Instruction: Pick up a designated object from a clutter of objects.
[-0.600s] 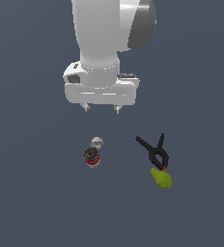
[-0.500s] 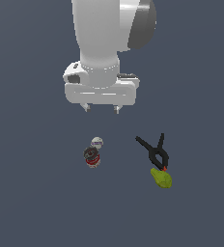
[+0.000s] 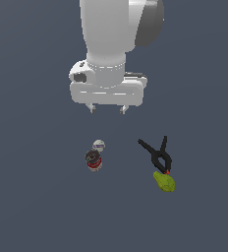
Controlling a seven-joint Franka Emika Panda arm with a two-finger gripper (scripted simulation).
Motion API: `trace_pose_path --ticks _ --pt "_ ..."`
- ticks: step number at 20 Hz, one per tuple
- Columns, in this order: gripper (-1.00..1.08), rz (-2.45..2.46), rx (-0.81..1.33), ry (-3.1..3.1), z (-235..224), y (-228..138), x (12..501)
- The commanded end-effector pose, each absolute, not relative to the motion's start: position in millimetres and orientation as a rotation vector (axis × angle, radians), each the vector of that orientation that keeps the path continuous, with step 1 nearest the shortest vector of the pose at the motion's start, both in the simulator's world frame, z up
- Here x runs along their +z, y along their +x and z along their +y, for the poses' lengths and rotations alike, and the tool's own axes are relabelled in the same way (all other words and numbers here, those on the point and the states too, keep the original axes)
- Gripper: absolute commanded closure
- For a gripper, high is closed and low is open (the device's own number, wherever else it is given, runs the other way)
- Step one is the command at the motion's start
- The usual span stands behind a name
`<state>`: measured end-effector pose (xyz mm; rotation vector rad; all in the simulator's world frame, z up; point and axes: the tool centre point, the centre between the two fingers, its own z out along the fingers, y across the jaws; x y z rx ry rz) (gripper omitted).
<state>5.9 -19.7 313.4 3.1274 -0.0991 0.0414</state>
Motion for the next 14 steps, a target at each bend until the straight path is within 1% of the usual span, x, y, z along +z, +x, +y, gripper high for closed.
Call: trace_pose_path --ticks 1,7,14 --pt "-0.92 -0.105 0.042 3.128 -19.2 4.8 314.4" --pt "-0.92 -0.090 0.040 3.126 -15.2 11.3 310.4" --pt "-0.92 -0.038 0.036 3.120 4.7 34.7 295.2"
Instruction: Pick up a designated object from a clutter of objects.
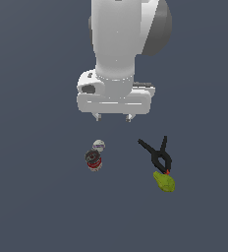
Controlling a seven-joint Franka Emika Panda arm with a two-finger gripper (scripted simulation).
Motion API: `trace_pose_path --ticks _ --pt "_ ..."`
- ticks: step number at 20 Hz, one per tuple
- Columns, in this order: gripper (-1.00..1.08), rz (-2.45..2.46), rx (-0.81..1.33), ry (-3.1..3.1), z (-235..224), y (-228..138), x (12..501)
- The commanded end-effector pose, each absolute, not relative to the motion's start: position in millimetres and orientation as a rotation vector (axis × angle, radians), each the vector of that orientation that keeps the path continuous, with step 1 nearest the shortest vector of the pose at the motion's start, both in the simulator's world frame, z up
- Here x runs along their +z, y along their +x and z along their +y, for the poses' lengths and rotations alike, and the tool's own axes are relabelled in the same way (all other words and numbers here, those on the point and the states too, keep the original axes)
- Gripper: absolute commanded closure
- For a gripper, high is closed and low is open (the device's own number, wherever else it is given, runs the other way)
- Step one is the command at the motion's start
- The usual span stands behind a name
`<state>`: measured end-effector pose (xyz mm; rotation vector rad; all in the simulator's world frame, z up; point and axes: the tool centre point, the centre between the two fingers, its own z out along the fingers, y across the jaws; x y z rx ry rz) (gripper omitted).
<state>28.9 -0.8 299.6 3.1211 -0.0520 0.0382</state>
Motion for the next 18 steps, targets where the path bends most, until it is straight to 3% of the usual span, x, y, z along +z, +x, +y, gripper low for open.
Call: trace_pose_path --ticks 1,18 --pt "-0.92 -0.027 0.036 3.119 9.0 39.2 291.8" --pt "-0.92 0.220 0.017 3.109 127.1 122.8 186.4"
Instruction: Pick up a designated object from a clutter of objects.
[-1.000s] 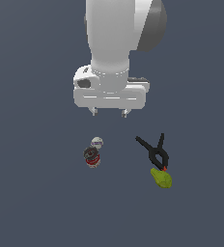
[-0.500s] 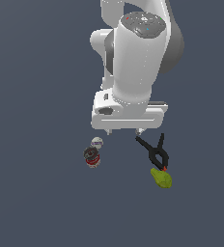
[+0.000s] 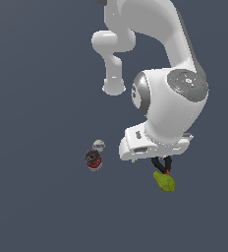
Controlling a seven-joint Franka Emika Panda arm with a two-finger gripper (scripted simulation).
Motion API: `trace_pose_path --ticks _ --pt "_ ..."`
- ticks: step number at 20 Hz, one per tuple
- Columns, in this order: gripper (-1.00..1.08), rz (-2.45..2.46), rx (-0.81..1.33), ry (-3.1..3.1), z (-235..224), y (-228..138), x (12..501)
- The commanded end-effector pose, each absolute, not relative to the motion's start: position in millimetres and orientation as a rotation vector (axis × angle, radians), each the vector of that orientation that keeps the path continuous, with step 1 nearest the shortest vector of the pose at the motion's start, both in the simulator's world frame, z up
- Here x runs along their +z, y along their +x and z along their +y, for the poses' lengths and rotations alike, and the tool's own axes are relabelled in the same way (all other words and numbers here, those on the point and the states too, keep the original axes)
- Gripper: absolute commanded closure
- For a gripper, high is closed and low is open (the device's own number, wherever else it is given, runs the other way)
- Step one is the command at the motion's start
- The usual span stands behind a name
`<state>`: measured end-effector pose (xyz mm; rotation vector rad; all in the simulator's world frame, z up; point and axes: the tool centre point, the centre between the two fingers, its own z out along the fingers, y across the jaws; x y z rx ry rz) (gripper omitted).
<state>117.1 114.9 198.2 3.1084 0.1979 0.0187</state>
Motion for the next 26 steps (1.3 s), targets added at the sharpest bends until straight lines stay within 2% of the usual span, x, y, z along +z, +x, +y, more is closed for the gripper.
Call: trace_pose_path --ticks 1,13,26 --pt "-0.92 0.235 0.016 3.109 135.2 126.1 178.6" --pt "-0.92 0.350 0.003 3.117 204.6 143.6 105.7" --pt "-0.92 0.370 -0.002 3.119 216.9 144.1 84.5"
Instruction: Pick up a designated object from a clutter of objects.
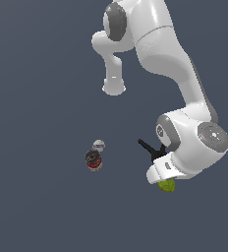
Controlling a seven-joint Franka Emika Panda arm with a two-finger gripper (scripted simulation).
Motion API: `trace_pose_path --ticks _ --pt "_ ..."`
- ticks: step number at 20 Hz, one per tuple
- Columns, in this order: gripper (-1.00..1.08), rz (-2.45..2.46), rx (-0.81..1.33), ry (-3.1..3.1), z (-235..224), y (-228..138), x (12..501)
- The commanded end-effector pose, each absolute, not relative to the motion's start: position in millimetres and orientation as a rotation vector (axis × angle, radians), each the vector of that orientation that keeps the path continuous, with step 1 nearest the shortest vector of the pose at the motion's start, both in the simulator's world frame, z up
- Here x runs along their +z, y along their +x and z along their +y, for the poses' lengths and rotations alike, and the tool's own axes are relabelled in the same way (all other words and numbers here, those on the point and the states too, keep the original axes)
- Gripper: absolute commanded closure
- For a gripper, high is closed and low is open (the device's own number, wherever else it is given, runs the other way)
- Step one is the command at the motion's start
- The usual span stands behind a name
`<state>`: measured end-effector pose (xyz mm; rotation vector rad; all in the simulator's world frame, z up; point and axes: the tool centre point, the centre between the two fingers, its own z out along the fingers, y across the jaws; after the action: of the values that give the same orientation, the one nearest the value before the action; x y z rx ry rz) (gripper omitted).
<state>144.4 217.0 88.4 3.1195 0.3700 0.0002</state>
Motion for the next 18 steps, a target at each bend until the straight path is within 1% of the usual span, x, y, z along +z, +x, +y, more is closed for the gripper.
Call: trace_pose_path --ticks 1,8,14,15,18 --pt "-0.92 0.370 -0.002 3.119 216.9 144.1 80.5" --pt "-0.92 0.371 0.000 3.119 217.2 143.2 44.2" --pt "-0.92 0.371 0.000 3.119 217.8 144.7 40.8" --pt "1.08 0.371 0.000 3.119 217.8 144.7 40.8" --pt "1.08 0.371 0.000 3.119 217.8 144.7 40.8"
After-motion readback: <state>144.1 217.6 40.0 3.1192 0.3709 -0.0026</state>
